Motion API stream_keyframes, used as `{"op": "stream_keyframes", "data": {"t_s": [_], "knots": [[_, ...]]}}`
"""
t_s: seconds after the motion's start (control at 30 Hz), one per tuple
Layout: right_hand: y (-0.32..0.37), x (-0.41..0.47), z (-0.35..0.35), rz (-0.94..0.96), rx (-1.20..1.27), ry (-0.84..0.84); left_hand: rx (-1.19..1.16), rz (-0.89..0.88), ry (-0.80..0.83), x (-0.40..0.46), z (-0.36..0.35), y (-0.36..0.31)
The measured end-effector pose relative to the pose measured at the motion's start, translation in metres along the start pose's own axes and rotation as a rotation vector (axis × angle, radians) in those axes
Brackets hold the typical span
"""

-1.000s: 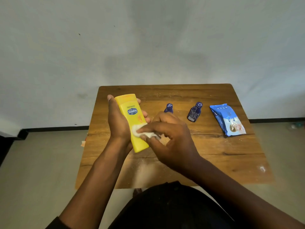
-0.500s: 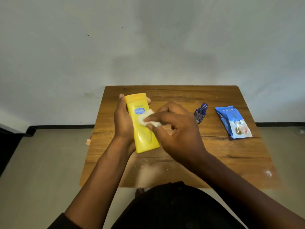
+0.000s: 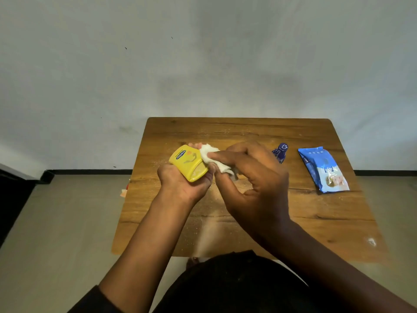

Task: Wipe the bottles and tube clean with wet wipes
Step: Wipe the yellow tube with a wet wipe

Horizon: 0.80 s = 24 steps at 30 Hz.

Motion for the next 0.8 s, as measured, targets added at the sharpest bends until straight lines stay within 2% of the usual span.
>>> {"op": "stream_keyframes", "data": {"t_s": [0.1, 0.27, 0.47, 0.53, 0.63, 0.7, 0.8], "knots": [[0.0, -0.001, -0.008, 0.018, -0.022, 0.008, -0.017, -0.015, -0.004, -0.008, -0.009, 0.002], [0.012, -0.012, -0.01, 0.136, -0.024, 0.129, -0.15, -0.075, -0.015, -0.012, -0.013, 0.0], [-0.003, 0.001, 0.0, 0.049, -0.154, -0.007, -0.179, -0.024, 0.053, -0.009, -0.011, 0.003], [0.0, -0.001, 0.001, 0.053, -0.143, -0.002, -0.188, -0.052, 0.068, -0.013, -0.015, 0.004], [0.011, -0.007, -0.005, 0.115, -0.048, 0.096, -0.231, -0.133, 0.061, -0.017, -0.02, 0.002], [0.013, -0.008, -0.003, 0.154, -0.074, 0.133, -0.197, -0.147, 0.039, -0.019, -0.019, 0.002], [0.003, 0.002, 0.005, 0.109, -0.172, 0.066, -0.176, -0.108, 0.045, -0.018, -0.018, 0.003]]}}
Point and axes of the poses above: each hand's wrist, its own x-axis towards the middle knuckle, its own z-axis out of the back of the hand, y = z × x, the point moved 4 cm from there along x, towards the middle knuckle, and after that the axes turned 2 degrees about z, right-handed, at the moved point
